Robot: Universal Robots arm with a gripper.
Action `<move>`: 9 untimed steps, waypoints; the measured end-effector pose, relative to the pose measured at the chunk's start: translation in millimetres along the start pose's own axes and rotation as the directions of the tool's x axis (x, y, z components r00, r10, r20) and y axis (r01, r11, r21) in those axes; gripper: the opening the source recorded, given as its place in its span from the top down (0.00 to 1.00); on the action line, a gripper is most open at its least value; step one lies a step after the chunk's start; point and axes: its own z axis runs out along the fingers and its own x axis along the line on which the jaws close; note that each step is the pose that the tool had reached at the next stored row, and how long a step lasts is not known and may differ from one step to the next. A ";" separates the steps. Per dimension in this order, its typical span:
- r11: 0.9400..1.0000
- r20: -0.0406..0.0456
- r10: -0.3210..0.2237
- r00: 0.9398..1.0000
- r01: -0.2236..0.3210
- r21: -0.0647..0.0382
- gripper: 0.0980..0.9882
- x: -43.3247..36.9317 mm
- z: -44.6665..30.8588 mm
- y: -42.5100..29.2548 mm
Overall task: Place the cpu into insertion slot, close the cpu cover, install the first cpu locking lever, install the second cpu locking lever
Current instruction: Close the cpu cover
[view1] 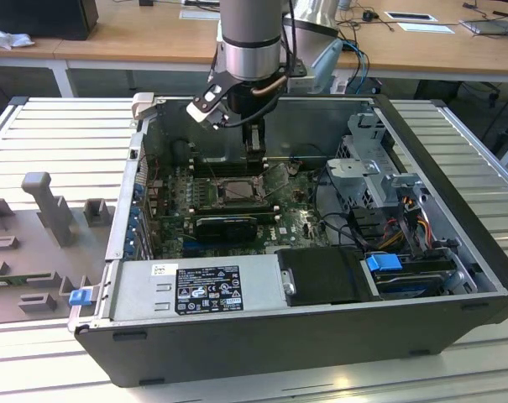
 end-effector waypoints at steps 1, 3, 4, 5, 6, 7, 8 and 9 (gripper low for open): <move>1.000 0.000 0.000 1.000 0.000 0.000 0.99 0.2 -0.5 1.9; 1.000 0.000 0.000 1.000 0.000 0.002 0.99 0.4 0.3 11.5; 1.000 0.000 0.000 1.000 0.000 0.004 0.99 0.6 1.0 20.3; 1.000 0.000 0.000 1.000 0.000 0.004 0.99 0.7 0.3 22.5; 1.000 0.000 0.000 1.000 0.000 0.004 0.99 0.8 0.1 24.0; 1.000 0.000 0.000 1.000 0.000 0.004 0.99 0.9 0.3 26.8; 1.000 0.000 0.000 1.000 0.000 0.004 0.99 1.0 0.6 30.5; 1.000 0.000 0.000 1.000 0.000 0.006 0.99 1.2 1.1 36.0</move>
